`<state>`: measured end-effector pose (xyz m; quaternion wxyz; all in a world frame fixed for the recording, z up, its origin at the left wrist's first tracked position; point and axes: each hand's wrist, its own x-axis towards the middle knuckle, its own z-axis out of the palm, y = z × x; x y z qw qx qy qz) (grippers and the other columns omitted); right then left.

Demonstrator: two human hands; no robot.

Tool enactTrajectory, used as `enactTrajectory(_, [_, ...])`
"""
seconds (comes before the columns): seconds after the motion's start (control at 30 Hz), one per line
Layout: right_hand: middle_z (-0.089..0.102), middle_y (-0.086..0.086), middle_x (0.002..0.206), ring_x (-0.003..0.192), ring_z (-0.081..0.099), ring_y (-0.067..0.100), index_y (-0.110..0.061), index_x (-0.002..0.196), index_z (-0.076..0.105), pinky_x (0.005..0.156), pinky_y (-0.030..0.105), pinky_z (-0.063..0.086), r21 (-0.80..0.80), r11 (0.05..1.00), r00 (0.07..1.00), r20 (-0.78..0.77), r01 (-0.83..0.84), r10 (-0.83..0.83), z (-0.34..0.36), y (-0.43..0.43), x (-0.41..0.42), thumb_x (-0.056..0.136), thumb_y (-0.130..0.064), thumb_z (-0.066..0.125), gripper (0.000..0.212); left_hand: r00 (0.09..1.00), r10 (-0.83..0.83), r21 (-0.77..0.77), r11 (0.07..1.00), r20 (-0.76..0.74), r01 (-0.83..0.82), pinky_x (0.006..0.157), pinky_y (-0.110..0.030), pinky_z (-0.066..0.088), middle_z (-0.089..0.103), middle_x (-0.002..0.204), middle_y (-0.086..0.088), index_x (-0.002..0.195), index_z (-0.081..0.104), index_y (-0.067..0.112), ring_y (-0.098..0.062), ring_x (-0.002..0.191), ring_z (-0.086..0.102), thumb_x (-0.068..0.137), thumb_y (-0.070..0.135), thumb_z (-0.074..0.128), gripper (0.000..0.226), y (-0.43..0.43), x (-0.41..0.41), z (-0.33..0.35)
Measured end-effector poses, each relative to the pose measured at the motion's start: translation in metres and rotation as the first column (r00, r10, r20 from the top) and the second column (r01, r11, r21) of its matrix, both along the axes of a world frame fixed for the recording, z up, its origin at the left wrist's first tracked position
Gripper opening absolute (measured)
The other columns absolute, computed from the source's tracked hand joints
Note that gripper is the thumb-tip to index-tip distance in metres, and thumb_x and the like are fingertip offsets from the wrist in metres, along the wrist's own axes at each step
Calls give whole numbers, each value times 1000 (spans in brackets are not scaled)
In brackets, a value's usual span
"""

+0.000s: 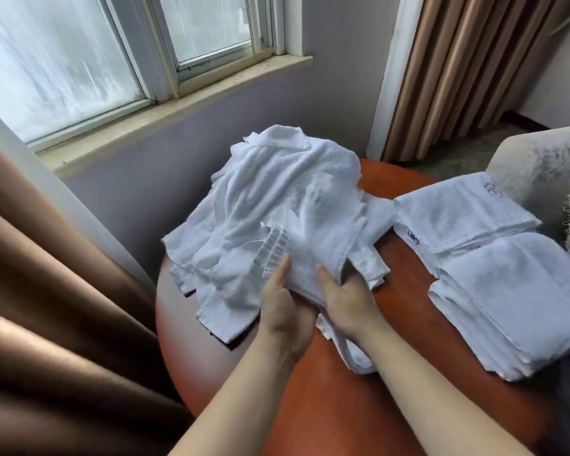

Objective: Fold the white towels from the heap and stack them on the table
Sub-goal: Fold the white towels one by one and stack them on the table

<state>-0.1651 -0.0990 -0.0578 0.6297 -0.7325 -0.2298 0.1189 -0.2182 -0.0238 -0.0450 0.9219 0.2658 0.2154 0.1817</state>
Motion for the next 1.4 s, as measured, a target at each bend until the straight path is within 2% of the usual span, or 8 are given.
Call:
enactTrajectory(0.13, [36,-5,150,141,28,5,-42,139,32,116,22,21,-176,975,953,248,-135,176,-24,8,-5,85,-2,46,69,999,23,62,998,-45,-20,96,-27,49,70,112,-8,110,65,9,-17,110,63,103,19,30,38,-3,-2,-10])
enactTrajectory(0.37, [38,0,151,140,32,9,-32,140,41,103,-2,16,-221,975,965,259,25,34,-26,2,2,82,15,45,76,991,117,103,989,-64,-110,87,-35,54,69,109,-15,111,65,5,-26,104,65,97,30,41,37,5,-7,-9])
enactTrajectory(0.6, [31,-2,155,144,27,17,-29,144,43,114,31,29,-453,887,894,356,-91,273,-28,1,-7,83,7,43,70,993,114,-10,993,-29,-114,99,-47,43,67,115,-16,117,63,11,-33,110,62,79,66,51,68,14,-12,-9])
enactTrajectory(0.77, [20,-17,153,144,11,2,-40,139,41,119,25,13,-432,808,883,53,-401,467,-23,-3,-2,78,-28,37,62,989,126,7,992,-71,-126,96,-48,46,62,104,-20,104,62,4,-37,98,62,65,13,62,40,20,-15,-16])
enactTrajectory(0.87, [50,-15,135,132,39,-1,-34,109,63,103,8,28,-117,944,943,-164,-309,289,-23,-12,2,81,-34,38,38,959,236,-61,967,-159,-248,99,-49,45,65,105,-17,106,61,6,-37,101,62,74,5,47,35,24,-11,-26])
enactTrajectory(1.1, [53,4,130,115,50,24,-14,122,55,97,38,43,-635,761,923,-199,136,-331,-95,-58,17,88,-19,52,34,698,492,40,831,-520,-555,62,-29,49,62,85,-3,83,58,14,-21,74,60,78,-2,43,22,56,-48,-95])
enactTrajectory(1.23, [47,8,137,121,48,29,-10,140,40,97,39,44,-686,716,847,-297,131,-440,-113,-65,12,81,-34,66,68,555,489,191,840,-673,-508,73,-33,46,54,99,-9,123,55,-1,-24,87,54,65,11,56,59,73,-83,-142])
enactTrajectory(1.4, [64,7,110,97,61,25,-6,113,60,76,34,50,-629,774,749,-478,72,-458,-126,-69,25,69,-37,78,57,510,443,409,894,-737,-184,85,-31,48,61,106,-8,117,58,2,-21,94,57,74,18,80,51,91,-96,-150])
